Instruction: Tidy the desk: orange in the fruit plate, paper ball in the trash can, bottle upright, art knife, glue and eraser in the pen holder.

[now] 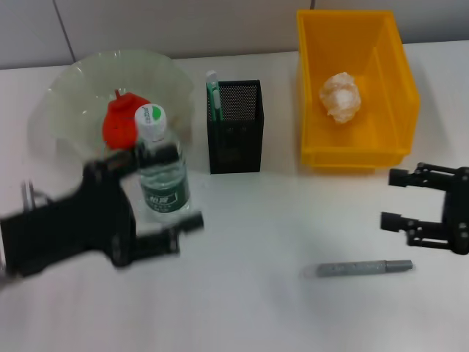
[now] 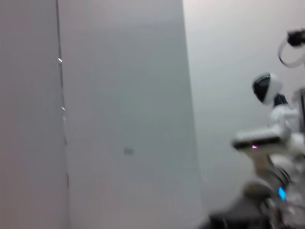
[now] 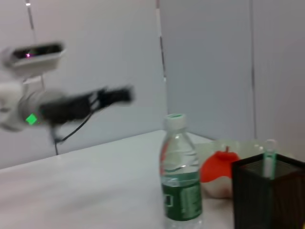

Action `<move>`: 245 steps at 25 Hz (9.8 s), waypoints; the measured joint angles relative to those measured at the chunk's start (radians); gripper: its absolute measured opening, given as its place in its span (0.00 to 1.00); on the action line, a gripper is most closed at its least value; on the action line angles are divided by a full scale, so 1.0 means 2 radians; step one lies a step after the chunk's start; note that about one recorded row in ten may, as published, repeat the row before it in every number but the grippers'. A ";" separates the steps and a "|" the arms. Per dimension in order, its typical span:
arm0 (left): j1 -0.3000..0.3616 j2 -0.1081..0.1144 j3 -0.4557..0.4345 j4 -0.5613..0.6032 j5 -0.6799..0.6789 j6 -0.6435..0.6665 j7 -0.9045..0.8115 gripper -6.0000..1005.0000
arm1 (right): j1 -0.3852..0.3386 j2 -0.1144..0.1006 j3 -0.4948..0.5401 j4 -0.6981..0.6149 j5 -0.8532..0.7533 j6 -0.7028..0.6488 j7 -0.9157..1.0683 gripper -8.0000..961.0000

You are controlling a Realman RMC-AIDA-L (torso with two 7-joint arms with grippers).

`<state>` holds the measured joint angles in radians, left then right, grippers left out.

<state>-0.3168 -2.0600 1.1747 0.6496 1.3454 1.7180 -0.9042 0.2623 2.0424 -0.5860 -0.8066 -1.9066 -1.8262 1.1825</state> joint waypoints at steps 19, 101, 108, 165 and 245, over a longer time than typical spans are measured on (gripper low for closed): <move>-0.004 -0.003 0.007 -0.094 0.058 -0.068 0.058 0.84 | 0.155 -0.011 -0.119 -0.390 -0.232 -0.178 0.437 0.76; -0.008 -0.004 0.038 -0.122 0.079 -0.098 0.051 0.84 | 0.198 0.020 -0.508 -0.190 -0.344 0.099 0.407 0.33; -0.008 -0.004 0.038 -0.122 0.079 -0.098 0.051 0.84 | 0.199 0.020 -0.506 -0.190 -0.342 0.097 0.406 0.23; -0.011 -0.009 0.032 -0.134 0.000 -0.079 0.074 0.84 | 0.222 0.020 -0.092 0.167 0.243 0.236 -0.120 0.15; 0.011 0.008 0.056 -0.130 0.001 -0.083 0.080 0.84 | 0.026 0.019 -0.104 0.148 0.062 0.029 -0.160 0.81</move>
<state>-0.2949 -2.0441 1.2873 0.3896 1.3483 1.5513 -0.7447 0.3151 2.0803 -0.7945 -0.5103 -1.7836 -1.7686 0.8623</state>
